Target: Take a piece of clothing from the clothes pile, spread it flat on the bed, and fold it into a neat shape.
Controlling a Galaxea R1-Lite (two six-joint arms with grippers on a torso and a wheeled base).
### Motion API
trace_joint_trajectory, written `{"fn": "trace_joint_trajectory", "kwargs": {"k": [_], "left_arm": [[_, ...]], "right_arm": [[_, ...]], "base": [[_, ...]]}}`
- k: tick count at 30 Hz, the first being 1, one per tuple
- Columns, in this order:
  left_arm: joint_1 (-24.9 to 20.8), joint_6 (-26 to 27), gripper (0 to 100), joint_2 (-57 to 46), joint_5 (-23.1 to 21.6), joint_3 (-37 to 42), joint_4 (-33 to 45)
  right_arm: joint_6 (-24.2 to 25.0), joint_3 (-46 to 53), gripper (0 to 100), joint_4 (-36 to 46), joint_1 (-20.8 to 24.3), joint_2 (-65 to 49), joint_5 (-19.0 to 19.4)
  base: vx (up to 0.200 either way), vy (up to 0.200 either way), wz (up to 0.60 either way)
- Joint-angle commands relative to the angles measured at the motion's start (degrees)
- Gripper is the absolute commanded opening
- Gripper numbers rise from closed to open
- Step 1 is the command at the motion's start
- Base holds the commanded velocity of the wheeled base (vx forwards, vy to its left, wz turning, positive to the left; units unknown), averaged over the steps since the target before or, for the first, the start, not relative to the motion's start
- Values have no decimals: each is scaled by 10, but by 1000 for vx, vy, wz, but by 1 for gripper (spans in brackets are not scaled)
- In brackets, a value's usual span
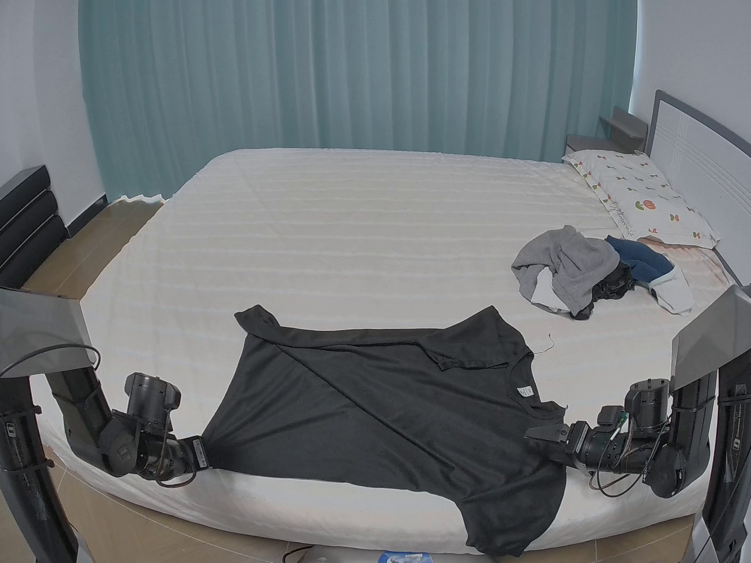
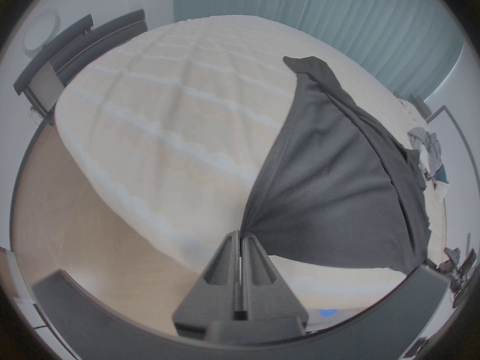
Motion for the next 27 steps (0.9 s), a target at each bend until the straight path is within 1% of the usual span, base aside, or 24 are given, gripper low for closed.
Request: {"fn": "trace_joint_trajectory", "kwargs": {"k": [1,2,3,4,5,6,12,15,19,22,25,27], "left_arm": [[12,11,0,-15,5,16,28],[12,12,0,-16,6,15,40],[12,12,0,-16,6,15,40],[12,13,0,-19,13,9,56],[13,13,0,-19,15,8,56],[13,13,0,-19,15,8,56],[23,27,0,-28,15,15,63],[26,35,0,-27,15,16,74],[26,47,0,-28,15,15,96],[26,54,0,-29,15,16,105],[31,62,0,-29,20,14,128],[35,64,0,-29,29,13,134]], "right_arm": [[0,-11,100,-7,0,-8,-28],[1,-18,100,-7,0,-11,-42],[1,-18,100,-7,0,-11,-42],[1,-31,100,-6,0,-12,-70],[1,-35,100,-6,0,-12,-80],[1,-35,100,-6,0,-12,-81],[-5,-61,100,-6,1,-7,-122],[-11,-60,100,-5,0,-8,-132],[-36,-63,100,-5,-7,-3,-137],[-39,-69,100,-6,-7,8,-147],[-41,-92,100,-5,-6,37,-167],[-41,-94,100,-5,-3,44,-168]], "base": [[0,0,0],[0,0,0],[0,0,0],[0,0,0],[0,0,0],[0,0,0],[0,0,0],[0,0,0],[0,0,0],[0,0,0],[0,0,0],[0,0,0]]}}
